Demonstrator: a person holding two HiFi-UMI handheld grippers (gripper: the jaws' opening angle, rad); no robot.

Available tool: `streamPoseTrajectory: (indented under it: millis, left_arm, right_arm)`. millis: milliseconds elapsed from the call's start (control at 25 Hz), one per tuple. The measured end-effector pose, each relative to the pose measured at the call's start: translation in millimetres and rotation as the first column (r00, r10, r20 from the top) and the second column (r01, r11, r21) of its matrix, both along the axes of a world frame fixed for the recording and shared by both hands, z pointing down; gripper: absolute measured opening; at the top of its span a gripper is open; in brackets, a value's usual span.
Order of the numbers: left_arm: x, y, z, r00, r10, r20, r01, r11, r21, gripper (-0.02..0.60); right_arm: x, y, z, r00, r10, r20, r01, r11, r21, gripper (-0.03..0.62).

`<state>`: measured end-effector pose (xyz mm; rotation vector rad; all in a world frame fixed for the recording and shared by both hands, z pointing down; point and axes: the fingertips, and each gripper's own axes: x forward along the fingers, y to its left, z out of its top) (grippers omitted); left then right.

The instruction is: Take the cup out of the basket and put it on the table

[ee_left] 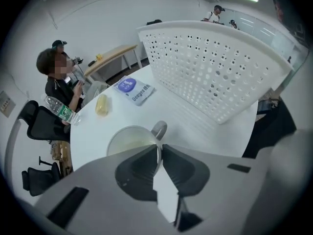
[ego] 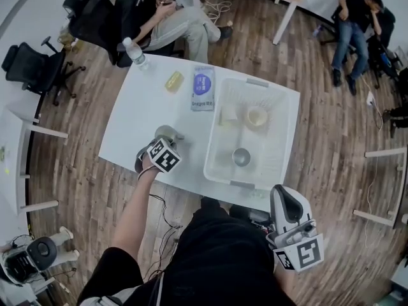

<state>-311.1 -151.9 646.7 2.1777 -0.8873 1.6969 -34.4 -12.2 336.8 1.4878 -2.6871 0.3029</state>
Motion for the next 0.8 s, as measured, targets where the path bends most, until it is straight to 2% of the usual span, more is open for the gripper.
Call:
streamPoseTrajectory:
  millis: [240, 720, 800]
  left_arm:
    - [-2, 3, 17, 1.0, 0.015, 0.006, -0.015, 1.0, -0.019, 0.037]
    - [-4, 2, 16, 0.998, 0.046, 0.051, -0.047, 0.999, 0.016, 0.049]
    - [-1, 0, 12, 0.998, 0.05, 0.046, -0.051, 0.998, 0.026, 0.071]
  right_arm:
    - [-7, -4, 3, 1.0, 0.005, -0.008, -0.005, 1.0, -0.01, 0.026]
    - [-6, -6, 3, 1.0, 0.007, -0.005, -0.007, 1.0, -0.006, 0.026]
    - [-3, -5, 2, 1.0, 0.01, -0.003, -0.01, 1.0, -0.005, 0.026]
